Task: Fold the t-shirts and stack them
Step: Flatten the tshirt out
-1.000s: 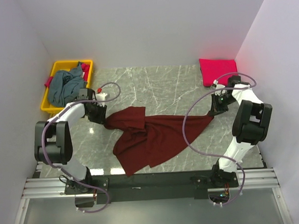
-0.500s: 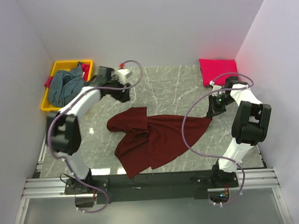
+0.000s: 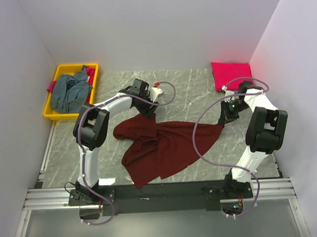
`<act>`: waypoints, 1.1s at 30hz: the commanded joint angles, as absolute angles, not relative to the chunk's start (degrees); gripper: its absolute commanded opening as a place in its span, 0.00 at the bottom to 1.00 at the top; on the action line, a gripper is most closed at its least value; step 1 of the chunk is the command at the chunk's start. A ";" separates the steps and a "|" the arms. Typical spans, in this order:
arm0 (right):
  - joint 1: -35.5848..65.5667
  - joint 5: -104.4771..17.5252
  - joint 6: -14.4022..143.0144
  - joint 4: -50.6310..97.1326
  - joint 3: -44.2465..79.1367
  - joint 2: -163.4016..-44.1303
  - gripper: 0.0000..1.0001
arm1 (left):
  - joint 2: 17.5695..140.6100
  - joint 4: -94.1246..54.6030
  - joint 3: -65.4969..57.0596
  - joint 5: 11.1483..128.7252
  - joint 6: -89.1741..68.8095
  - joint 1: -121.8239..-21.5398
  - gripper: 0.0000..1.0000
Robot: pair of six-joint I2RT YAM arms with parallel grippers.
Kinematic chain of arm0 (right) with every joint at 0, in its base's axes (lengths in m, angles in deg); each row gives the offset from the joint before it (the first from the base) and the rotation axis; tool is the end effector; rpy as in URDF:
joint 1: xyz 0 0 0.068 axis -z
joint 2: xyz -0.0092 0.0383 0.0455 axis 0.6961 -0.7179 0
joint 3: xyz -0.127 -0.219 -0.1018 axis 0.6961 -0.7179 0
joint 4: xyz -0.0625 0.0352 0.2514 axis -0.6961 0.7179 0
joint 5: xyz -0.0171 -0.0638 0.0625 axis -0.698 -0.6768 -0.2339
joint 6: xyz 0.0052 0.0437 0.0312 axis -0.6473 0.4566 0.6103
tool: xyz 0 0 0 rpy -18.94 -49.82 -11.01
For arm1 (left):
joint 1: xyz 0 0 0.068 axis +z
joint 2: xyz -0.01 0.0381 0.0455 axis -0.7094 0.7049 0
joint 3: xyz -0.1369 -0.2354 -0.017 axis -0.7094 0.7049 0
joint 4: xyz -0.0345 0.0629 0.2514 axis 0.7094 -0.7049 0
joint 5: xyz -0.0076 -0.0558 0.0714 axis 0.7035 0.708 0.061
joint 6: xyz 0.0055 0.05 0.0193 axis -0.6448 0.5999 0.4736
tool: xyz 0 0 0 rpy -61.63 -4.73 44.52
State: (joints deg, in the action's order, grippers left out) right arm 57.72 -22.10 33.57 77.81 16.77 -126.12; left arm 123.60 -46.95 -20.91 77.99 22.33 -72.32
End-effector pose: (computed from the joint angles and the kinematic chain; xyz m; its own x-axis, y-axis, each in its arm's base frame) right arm 0.3316 -0.0625 0.2017 -0.9451 -0.1361 -0.2970 -0.2515 0.8833 0.3957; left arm 0.3983 -0.2154 0.1775 -0.4841 0.6334 -0.6038 0.8030 0.5957 -0.0188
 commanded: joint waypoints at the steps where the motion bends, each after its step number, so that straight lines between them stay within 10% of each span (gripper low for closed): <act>1: 57.65 -20.80 32.71 78.38 17.14 -125.52 0.00 | 124.09 -42.61 -19.77 73.47 25.57 -73.92 0.63; 11: 57.65 -20.53 32.79 78.55 17.04 -126.57 0.00 | 128.13 -41.02 -20.11 69.32 27.59 -77.00 0.57; 17: 57.65 -20.27 33.06 78.64 18.36 -126.66 0.00 | 126.92 -45.86 -21.09 75.64 24.52 -74.63 0.01; 33: 57.83 -21.67 36.40 76.88 36.37 -125.77 0.00 | 106.77 -46.20 -31.18 88.65 14.83 -45.88 0.00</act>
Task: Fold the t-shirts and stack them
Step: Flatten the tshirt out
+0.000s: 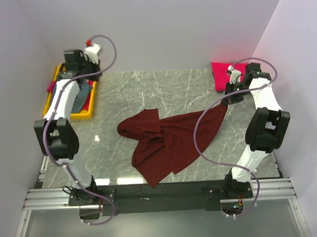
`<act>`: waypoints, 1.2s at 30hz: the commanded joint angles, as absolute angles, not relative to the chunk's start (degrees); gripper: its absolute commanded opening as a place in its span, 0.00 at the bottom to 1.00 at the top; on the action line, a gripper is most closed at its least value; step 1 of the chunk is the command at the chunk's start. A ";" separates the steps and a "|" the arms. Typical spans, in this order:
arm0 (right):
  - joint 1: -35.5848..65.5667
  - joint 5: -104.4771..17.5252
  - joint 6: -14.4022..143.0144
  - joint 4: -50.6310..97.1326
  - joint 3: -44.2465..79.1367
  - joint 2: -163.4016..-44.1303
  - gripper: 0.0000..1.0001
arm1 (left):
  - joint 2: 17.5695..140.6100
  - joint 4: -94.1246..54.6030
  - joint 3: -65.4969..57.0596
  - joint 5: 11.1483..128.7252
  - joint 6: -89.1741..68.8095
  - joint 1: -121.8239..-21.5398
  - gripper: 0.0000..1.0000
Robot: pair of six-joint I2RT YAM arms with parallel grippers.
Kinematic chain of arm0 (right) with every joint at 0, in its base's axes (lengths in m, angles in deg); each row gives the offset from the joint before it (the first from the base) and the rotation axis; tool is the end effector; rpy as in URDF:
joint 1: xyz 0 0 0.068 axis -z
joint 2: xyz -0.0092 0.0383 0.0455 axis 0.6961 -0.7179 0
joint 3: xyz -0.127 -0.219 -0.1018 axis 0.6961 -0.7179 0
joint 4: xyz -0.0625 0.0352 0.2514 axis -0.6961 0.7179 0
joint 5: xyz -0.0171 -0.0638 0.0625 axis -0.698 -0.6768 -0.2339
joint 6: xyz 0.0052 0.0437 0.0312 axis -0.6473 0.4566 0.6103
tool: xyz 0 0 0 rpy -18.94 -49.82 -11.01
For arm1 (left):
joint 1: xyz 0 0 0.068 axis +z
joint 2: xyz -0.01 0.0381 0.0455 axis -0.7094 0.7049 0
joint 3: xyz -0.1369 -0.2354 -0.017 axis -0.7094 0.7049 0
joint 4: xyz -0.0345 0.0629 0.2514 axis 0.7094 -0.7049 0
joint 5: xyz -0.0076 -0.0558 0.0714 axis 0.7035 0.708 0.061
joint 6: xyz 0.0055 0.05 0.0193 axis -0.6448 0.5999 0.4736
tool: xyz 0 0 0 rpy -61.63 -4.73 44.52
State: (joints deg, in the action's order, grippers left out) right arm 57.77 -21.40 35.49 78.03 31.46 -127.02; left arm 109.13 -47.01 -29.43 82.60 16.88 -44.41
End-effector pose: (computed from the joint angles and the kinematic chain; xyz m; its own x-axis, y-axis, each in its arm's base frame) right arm 0.3671 -0.0710 0.2666 -0.8622 -0.1254 -0.4908 -0.3045 0.9026 0.3043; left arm 0.4311 -0.0069 0.3343 -0.4514 0.2432 -0.8585 0.4220 0.9059 0.0348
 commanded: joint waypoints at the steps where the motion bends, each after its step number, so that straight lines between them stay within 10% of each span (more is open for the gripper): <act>1: 57.92 -21.33 36.31 79.23 39.34 -126.82 0.00 | 107.30 -49.17 -31.45 89.44 16.06 -46.41 0.03; 9: 57.83 -20.53 36.22 80.58 35.96 -129.21 0.00 | 110.89 -44.71 -23.62 83.66 17.92 -62.48 0.65; 36: 57.74 -20.27 35.70 78.99 30.84 -130.61 0.00 | 133.93 -43.31 -34.17 68.18 18.89 -77.88 0.64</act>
